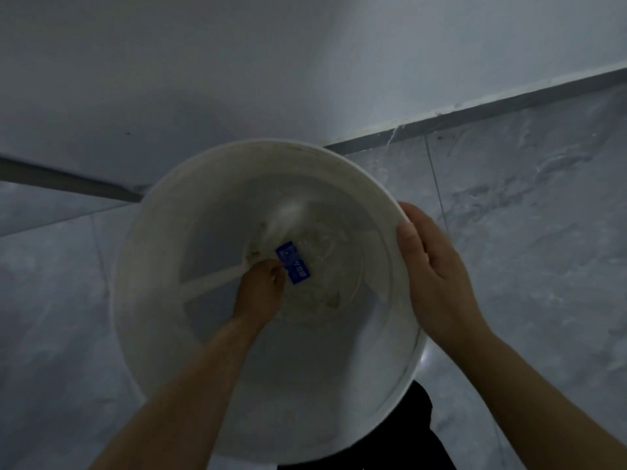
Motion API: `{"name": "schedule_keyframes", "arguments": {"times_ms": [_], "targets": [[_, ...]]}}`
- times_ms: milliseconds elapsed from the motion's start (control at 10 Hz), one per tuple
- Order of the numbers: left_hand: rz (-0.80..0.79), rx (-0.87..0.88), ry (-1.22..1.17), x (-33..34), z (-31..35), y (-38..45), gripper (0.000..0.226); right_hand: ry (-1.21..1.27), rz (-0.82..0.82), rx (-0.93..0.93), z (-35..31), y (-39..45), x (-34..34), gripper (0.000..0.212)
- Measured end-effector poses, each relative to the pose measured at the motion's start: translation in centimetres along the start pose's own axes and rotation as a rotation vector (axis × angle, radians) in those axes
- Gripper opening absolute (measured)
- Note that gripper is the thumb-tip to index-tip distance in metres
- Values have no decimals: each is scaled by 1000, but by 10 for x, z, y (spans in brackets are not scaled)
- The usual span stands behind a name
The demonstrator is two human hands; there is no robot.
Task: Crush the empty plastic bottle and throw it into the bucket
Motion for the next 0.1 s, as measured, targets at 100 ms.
{"name": "schedule_keyframes", "arguments": {"times_ms": [100], "targets": [[13,-52,-15,-21,3,-37,25,-16,-12,43,-1,1,-1,40]]}}
Point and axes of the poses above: each hand's wrist, its own y-axis towards the middle knuckle, its own x-axis out of the palm, z = x × y, the point moved 9 cm from there along y, towards the middle knuckle, and after that the axes turned 13 degrees about y, right-handed, at the moved point
